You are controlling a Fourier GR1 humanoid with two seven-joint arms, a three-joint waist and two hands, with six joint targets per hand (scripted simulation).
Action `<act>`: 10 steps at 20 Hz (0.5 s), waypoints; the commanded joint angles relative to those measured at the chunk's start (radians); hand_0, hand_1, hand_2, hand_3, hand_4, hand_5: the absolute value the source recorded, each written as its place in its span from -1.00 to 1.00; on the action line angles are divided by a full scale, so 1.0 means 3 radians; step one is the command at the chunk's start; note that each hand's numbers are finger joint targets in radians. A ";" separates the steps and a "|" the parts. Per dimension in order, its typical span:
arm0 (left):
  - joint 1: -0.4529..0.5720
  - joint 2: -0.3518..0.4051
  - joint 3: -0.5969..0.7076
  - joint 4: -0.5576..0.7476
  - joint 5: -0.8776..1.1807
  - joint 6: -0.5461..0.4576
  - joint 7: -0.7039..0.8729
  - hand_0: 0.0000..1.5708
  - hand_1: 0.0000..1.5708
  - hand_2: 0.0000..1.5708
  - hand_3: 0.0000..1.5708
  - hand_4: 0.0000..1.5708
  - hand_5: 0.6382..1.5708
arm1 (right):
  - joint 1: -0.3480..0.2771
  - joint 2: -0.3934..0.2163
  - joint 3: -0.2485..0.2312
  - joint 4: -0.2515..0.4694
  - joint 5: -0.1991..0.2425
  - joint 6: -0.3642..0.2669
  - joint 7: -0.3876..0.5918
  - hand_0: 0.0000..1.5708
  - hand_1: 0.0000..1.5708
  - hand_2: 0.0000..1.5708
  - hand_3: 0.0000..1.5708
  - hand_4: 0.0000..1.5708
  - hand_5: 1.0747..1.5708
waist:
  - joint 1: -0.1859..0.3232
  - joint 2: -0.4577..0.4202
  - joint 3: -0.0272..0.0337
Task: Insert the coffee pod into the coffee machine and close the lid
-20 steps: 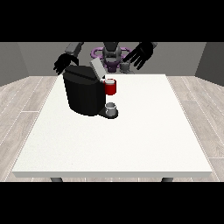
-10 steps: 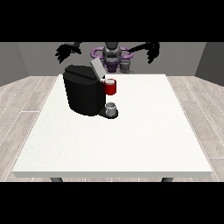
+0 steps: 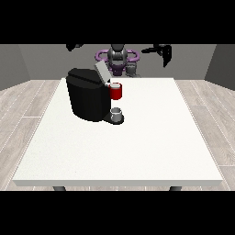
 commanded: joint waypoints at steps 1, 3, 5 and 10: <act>0.0112 -0.0173 -0.0008 -0.0212 0.0186 -0.0027 0.0025 -1.00 -1.00 -1.00 -1.00 -0.93 1.00 | -0.0211 -0.0071 0.0011 -0.0057 -0.0013 0.0080 0.0132 -1.00 -1.00 -1.00 -1.00 -1.00 1.00 | 0.0135 0.0057 0.0001; 0.0210 -0.0252 -0.0078 -0.0237 0.0237 -0.0127 0.0003 -1.00 -1.00 -1.00 -1.00 -0.82 1.00 | -0.0326 -0.0116 0.0029 0.0080 0.0065 0.0091 0.0126 -1.00 -1.00 -1.00 -1.00 -1.00 1.00 | 0.0327 0.0119 0.0001; 0.0303 -0.0248 -0.0173 -0.0443 0.0252 -0.0183 0.0084 -1.00 -1.00 -1.00 -1.00 -1.00 1.00 | -0.0401 -0.0258 -0.0095 0.0158 0.0028 0.0187 0.0103 -1.00 -1.00 -1.00 -1.00 -0.83 1.00 | 0.0414 0.0119 0.0002; 0.0669 -0.0196 -0.0262 -0.0814 0.0401 -0.0222 -0.0029 -1.00 -1.00 -1.00 -1.00 -0.72 1.00 | -0.0352 -0.0008 0.0168 0.0122 0.0165 0.0178 -0.0016 -1.00 -1.00 -1.00 -1.00 -1.00 1.00 | 0.0298 0.0257 0.0001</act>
